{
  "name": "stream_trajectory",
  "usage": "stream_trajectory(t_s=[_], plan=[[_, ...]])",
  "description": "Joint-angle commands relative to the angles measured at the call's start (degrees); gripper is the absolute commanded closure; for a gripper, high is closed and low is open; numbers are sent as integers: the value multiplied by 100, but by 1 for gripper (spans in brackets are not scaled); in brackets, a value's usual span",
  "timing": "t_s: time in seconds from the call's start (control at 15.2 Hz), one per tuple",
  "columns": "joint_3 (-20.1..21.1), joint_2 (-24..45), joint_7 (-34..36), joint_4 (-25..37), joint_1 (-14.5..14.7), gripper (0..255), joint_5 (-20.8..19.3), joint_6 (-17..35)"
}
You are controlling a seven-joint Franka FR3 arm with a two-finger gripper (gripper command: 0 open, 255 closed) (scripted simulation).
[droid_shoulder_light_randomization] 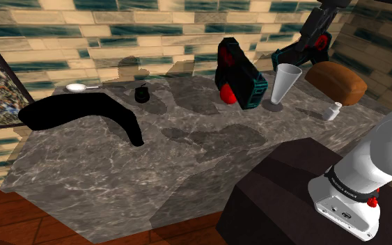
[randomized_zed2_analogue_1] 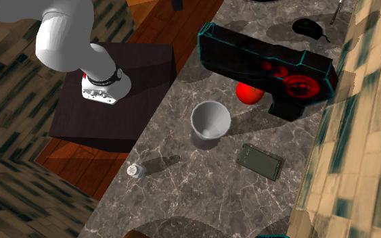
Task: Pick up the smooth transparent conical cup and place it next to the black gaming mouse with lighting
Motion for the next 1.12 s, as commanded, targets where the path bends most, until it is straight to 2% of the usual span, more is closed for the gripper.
stream_trajectory(t_s=[0.0, 0.59, 1.06], plan=[[0, 0, 0, 0, 0, 0, 0, 0], [-1194, 685, -1273, -193, -261, 0, -444, 860], [-2155, 1660, -2317, 79, -305, 0, -502, 1524]])
